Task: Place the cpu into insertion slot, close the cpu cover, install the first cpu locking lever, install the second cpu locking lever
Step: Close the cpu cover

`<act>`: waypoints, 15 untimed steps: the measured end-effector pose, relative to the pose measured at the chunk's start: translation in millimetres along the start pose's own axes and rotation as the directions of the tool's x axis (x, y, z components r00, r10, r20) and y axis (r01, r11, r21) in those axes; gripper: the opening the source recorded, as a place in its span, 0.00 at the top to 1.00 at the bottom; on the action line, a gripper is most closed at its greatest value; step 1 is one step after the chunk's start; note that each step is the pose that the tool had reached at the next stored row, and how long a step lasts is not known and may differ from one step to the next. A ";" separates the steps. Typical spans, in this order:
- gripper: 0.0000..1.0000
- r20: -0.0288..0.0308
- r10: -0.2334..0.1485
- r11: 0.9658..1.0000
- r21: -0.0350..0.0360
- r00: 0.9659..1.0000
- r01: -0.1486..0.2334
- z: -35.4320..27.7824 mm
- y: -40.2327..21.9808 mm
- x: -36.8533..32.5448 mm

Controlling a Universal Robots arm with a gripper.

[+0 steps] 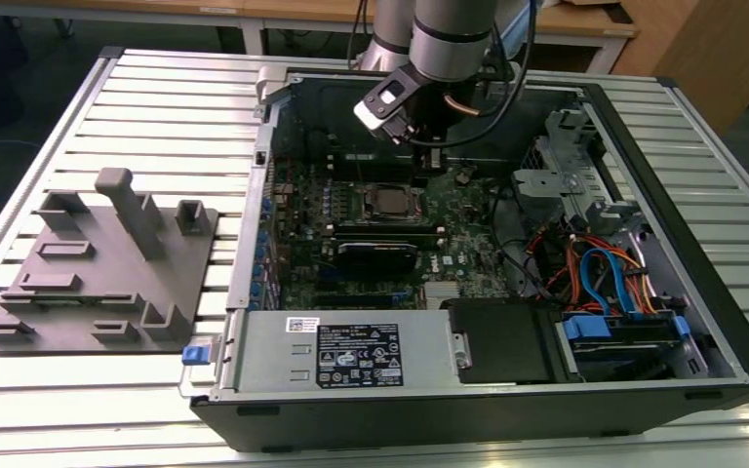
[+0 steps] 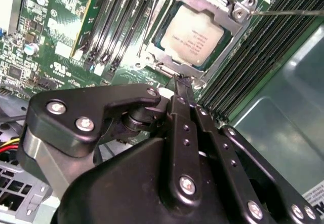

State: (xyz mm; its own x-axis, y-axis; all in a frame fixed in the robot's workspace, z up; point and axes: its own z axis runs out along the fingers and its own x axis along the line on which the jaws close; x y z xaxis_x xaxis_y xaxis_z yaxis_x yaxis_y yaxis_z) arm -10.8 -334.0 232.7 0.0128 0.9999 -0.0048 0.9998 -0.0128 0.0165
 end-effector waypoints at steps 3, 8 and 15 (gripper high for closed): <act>0.90 0.000 0.000 1.000 0.000 1.000 0.000 0.1 -0.6 0.0; 0.90 0.000 0.000 1.000 0.000 1.000 0.000 0.1 -0.9 0.0; 0.90 0.000 -0.001 1.000 0.000 1.000 0.001 3.5 -5.0 -0.1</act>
State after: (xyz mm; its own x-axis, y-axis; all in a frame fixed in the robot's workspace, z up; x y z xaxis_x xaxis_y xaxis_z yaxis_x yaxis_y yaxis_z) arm -15.7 -334.0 229.1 0.0119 0.9999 -0.0048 0.9998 -0.0119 0.0166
